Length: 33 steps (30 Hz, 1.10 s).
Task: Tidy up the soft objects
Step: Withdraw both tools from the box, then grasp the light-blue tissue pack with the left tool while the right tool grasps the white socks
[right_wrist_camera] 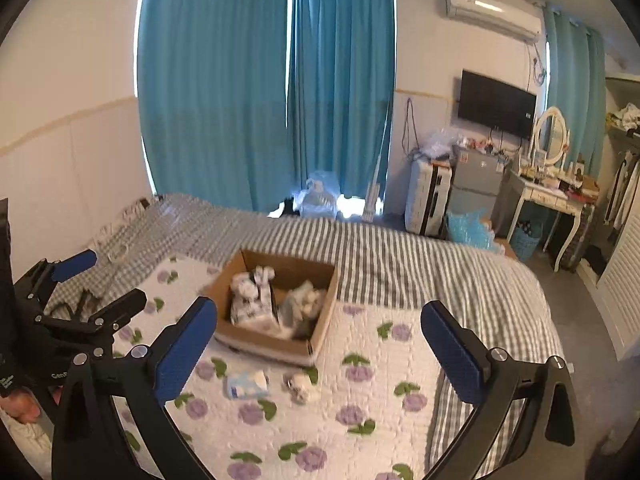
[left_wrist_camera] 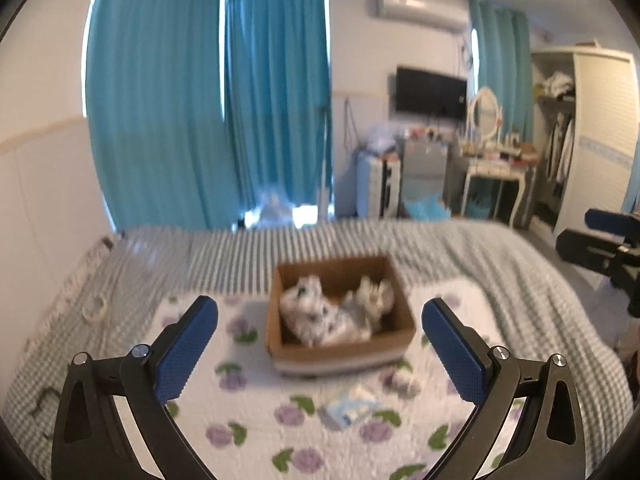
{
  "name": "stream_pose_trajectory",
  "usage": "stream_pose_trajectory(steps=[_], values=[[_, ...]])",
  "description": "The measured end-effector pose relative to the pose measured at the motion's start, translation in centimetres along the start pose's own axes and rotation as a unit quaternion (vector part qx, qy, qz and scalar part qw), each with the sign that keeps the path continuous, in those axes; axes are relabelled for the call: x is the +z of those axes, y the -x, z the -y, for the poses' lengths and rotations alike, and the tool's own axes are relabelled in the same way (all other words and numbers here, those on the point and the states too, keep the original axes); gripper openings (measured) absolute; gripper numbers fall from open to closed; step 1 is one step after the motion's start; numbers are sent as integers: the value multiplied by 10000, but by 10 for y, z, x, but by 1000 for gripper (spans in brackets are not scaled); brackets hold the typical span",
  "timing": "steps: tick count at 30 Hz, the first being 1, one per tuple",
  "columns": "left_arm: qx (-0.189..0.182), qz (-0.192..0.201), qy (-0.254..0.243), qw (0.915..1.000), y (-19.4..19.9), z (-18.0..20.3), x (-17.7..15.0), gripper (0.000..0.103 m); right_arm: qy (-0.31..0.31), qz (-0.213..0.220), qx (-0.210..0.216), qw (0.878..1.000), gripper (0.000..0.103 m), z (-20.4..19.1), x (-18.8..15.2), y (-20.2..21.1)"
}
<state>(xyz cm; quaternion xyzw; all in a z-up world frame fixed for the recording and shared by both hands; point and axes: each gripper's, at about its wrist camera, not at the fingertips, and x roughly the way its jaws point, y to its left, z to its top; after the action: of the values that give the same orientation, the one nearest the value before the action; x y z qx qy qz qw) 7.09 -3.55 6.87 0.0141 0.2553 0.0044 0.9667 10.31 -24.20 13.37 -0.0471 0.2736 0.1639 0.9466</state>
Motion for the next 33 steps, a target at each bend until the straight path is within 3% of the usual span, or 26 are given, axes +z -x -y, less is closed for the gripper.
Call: stream_pose_trajectory(steps=[6,13,17,24,28,31,33], values=[[-128,-896,140,9958,-61,0,-58,103,-241,-583,56,9980,103,15,-47,-64],[-125,-1551,103,9878,-119,5,-96,103,-396,-1226,167,9915,103,31,-96,-151],[-166,-1869,-6,9822,-150,12,-116,103,-542,-1356,200,9891,101,34,-115,-191],[-532,-2284,-91,9721,-179,26,-148,103,-404,-2008,503,9775,70,17,-151,-253],[-616,-2463,-220,9670,-190,33,-163,103,-390,-2274,746,9702,60,8,-167,-273],[-650,-2503,-239,9657,-198,33,-167,103,-282,-2330,702,9695,51,4,-174,-281],[-645,-2483,-280,9661,-203,31,-168,103,-292,-2312,779,9693,38,3,-175,-283]])
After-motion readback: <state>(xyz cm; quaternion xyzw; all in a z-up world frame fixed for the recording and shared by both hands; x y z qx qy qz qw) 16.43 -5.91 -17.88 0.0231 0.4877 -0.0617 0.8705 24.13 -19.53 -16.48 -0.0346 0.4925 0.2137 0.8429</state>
